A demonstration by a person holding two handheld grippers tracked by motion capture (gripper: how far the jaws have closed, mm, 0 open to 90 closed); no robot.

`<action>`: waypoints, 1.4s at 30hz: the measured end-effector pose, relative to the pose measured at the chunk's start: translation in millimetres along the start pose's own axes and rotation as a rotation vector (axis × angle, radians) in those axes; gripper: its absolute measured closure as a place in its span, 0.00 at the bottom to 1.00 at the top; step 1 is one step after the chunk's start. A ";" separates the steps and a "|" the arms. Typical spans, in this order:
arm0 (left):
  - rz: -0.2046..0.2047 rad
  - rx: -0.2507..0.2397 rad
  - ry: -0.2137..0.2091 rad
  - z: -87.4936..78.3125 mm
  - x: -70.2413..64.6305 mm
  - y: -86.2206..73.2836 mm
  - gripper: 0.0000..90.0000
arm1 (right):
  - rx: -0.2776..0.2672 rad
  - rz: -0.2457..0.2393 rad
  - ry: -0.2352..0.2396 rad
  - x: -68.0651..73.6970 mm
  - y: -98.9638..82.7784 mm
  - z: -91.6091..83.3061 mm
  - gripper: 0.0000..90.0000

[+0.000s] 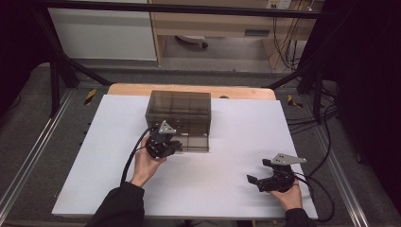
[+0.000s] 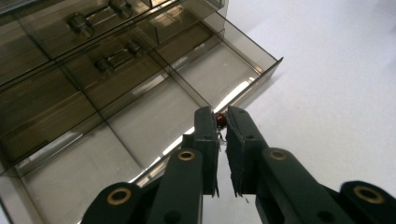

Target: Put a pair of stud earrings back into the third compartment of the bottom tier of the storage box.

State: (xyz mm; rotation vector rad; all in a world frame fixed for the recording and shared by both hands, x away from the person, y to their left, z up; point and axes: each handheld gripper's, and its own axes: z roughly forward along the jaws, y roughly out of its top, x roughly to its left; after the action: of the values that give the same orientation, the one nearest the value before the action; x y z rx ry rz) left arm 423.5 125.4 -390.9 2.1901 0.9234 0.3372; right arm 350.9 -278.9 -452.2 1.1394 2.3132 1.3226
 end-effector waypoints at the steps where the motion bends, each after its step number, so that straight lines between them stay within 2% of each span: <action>1: 0.002 0.007 0.004 1.4 -0.3 1.5 0.92 | 0.000 0.003 -0.001 0.2 0.0 0.2 0.02; 9: 0.003 0.005 0.004 12.3 -5.2 14.1 0.92 | 0.001 0.003 -0.001 0.4 0.0 0.0 0.02; 12: 0.003 0.007 0.005 21.6 -8.1 18.2 0.92 | 0.001 0.004 -0.001 0.4 0.0 0.1 0.02; 37: -0.008 0.047 0.025 65.9 -11.6 30.2 0.91 | -0.002 0.005 -0.001 0.5 0.1 -0.3 0.02; 42: -0.013 0.045 0.014 71.3 -10.2 30.6 0.90 | -0.002 0.002 -0.001 0.2 0.2 -0.6 0.02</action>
State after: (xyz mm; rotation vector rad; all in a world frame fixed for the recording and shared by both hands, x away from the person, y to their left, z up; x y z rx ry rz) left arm 466.4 66.2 -419.0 2.2243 0.9608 0.3297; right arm 350.5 -279.0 -451.7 1.1423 2.3106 1.3243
